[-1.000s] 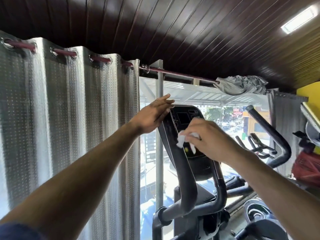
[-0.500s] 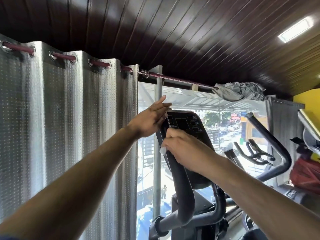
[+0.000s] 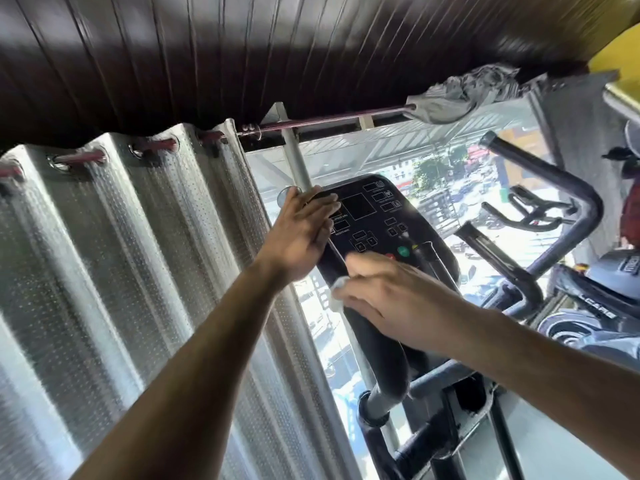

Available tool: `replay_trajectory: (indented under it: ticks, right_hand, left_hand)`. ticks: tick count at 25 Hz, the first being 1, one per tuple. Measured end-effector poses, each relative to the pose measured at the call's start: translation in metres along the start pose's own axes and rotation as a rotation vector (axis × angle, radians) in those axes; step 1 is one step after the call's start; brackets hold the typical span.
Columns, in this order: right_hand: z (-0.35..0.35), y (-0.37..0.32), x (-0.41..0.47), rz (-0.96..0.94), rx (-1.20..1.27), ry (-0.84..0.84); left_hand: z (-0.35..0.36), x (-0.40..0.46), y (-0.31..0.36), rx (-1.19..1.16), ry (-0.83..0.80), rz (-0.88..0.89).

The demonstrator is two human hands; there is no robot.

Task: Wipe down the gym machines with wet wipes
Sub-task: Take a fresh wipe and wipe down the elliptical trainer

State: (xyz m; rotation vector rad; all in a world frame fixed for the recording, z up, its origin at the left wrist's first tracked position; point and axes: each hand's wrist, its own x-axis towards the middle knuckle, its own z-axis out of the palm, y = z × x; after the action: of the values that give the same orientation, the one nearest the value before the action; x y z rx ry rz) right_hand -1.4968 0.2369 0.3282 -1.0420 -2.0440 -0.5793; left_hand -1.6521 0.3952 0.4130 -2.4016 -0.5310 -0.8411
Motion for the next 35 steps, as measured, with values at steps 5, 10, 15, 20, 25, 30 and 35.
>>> replay_trajectory:
  ticks: [5, 10, 15, 20, 25, 30, 35]
  right_hand:
    - [0.007, 0.002, -0.049, -0.043, 0.205, 0.021]
    - [0.023, 0.01, 0.002, 0.034, 0.223, 0.139]
    - [0.047, 0.006, -0.071, -0.059, 0.31, 0.165]
    - [0.071, 0.005, -0.132, -0.005, 0.612, 0.378]
    - [0.068, -0.029, -0.142, 0.678, 1.278, 0.608]
    - [0.08, -0.055, -0.117, 0.679, 1.267, 0.694]
    - [0.104, -0.056, -0.136, 0.806, 1.341, 0.687]
  left_hand:
    - [0.003, -0.015, 0.028, 0.043, -0.037, -0.029]
    - [-0.004, -0.01, 0.031, 0.074, -0.099, -0.054]
    - [0.003, -0.014, 0.051, 0.019, -0.089, -0.236]
    - [0.003, -0.02, 0.081, 0.026, -0.095, -0.473]
    - [0.004, -0.019, 0.109, -0.014, -0.09, -0.615]
    - [0.006, -0.02, 0.114, 0.032, -0.108, -0.611]
    - [0.011, -0.027, 0.127, -0.04, -0.018, -0.644]
